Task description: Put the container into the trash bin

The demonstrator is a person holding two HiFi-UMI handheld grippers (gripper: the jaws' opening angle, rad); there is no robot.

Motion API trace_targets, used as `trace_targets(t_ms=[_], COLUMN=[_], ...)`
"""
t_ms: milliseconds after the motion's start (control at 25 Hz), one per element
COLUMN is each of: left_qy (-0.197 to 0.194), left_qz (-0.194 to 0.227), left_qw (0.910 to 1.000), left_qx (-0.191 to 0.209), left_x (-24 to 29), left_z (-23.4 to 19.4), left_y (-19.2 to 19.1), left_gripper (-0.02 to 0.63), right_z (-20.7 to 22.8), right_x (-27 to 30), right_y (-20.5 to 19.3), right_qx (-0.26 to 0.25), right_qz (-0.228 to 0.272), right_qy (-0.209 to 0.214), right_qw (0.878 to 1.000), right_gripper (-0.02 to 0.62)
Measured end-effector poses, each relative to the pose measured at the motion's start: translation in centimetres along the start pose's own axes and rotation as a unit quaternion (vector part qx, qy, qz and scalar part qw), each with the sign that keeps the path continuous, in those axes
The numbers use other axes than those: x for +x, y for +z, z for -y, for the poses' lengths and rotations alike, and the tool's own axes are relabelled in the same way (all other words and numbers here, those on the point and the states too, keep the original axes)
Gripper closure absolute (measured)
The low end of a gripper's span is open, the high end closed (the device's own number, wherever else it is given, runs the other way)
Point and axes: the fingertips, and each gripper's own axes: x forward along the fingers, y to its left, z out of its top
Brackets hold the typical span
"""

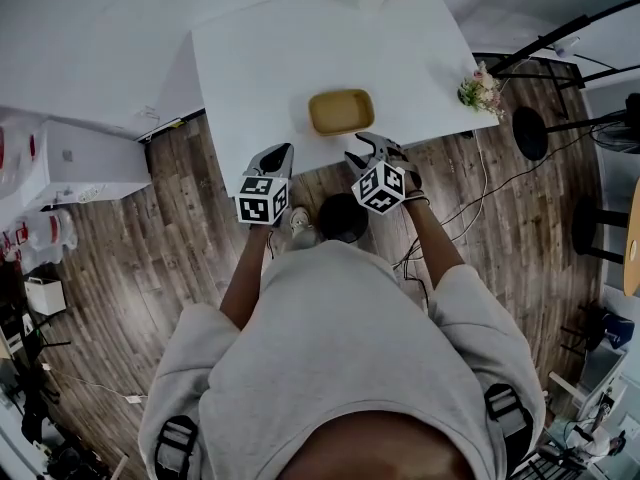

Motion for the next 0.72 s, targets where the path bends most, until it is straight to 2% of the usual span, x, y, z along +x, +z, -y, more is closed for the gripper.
trace_targets(t_ms=[160, 400, 560, 720], left_qy=[0.001, 0.004, 0.007, 0.008], left_qz=[0.0, -0.005, -0.009, -0.011], left_qw=[1.0, 1.0, 0.9999, 0.9999], left_qx=[-0.004, -0.002, -0.005, -0.006], left_x=[-0.1, -0.4, -0.4, -0.5], left_z=[-0.3, -0.8, -1.2, -1.5], left_y=[-0.2, -0.4, -0.8, -1.0], left_gripper=[0.595, 0.595, 0.595, 0.595], right_z=[-0.9, -1.7, -1.5, -1.2], right_x=[1.3, 2.9, 4.0, 5.1], right_y=[-0.4, -1.4, -2.2, -2.2], right_qx=[-0.131, -0.275, -0.324, -0.325], right_qz=[-0.032, -0.072, -0.089, -0.094], right_qy=[0.019, 0.042, 0.047, 0.054], right_qw=[0.991, 0.958, 0.941, 0.939], right_gripper=[0.416, 0.416, 0.416, 0.416])
